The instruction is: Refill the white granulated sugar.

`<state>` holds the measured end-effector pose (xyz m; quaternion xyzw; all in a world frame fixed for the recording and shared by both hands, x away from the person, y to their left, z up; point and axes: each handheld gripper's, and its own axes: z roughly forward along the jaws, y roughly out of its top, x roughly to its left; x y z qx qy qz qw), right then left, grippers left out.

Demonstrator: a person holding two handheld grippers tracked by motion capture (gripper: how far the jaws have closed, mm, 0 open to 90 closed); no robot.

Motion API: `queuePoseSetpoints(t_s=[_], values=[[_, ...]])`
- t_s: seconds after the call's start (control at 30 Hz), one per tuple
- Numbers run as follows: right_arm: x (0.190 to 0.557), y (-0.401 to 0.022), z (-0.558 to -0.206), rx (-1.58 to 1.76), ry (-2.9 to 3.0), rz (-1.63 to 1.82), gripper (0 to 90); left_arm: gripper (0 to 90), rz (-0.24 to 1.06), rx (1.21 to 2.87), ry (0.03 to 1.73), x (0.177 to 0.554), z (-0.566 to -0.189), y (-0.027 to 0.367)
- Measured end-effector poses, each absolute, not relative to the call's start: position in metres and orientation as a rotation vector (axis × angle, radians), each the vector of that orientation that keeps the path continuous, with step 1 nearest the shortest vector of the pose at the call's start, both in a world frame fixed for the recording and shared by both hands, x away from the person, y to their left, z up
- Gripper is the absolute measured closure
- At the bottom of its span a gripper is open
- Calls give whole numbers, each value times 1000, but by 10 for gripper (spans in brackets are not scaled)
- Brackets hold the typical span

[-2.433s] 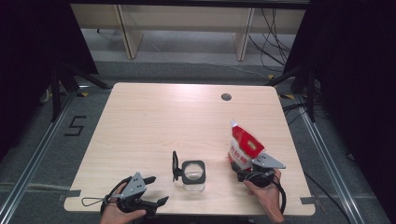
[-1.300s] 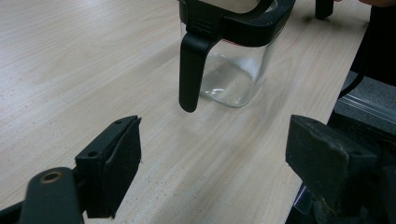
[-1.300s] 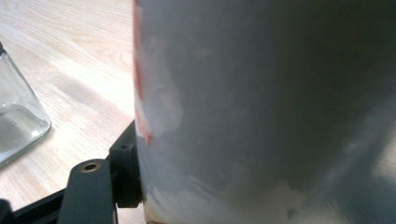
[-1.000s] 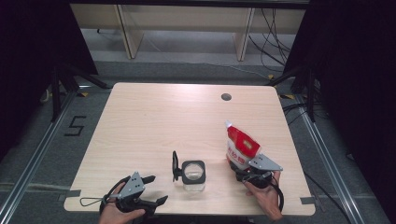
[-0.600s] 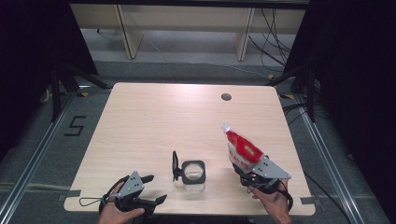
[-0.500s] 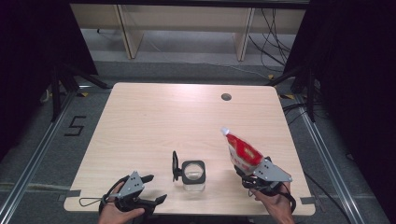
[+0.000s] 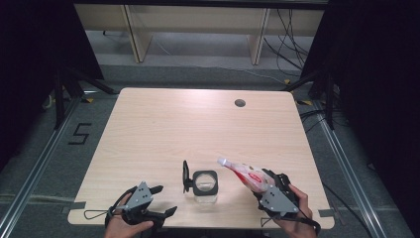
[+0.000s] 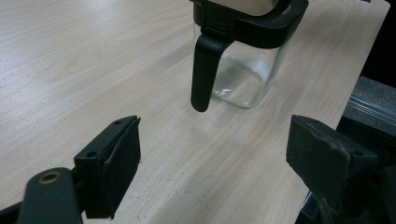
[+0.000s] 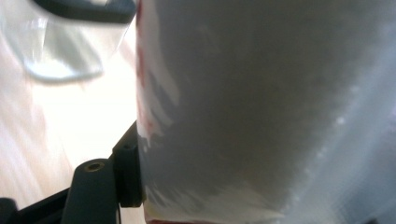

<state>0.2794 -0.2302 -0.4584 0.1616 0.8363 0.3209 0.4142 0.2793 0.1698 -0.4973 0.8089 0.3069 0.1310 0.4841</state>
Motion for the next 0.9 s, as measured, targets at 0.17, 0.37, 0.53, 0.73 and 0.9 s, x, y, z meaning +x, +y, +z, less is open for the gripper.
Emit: queuePoseSetpoints(t_s=[0.17, 0.37, 0.53, 0.73, 0.9], values=[[275, -224, -463, 313, 2111, 668, 345, 173, 322, 1970, 745, 280, -497, 170], [273, -218, -465, 230, 2078, 540, 346, 173, 350, 1999, 710, 281, -496, 171], [274, -217, -465, 177, 2074, 480, 346, 173, 333, 1980, 742, 280, -496, 170], [275, -216, -466, 127, 2051, 390, 347, 173, 347, 1993, 715, 282, -496, 170], [274, -215, -470, 62, 2023, 300, 348, 173, 346, 1997, 713, 282, -497, 170]])
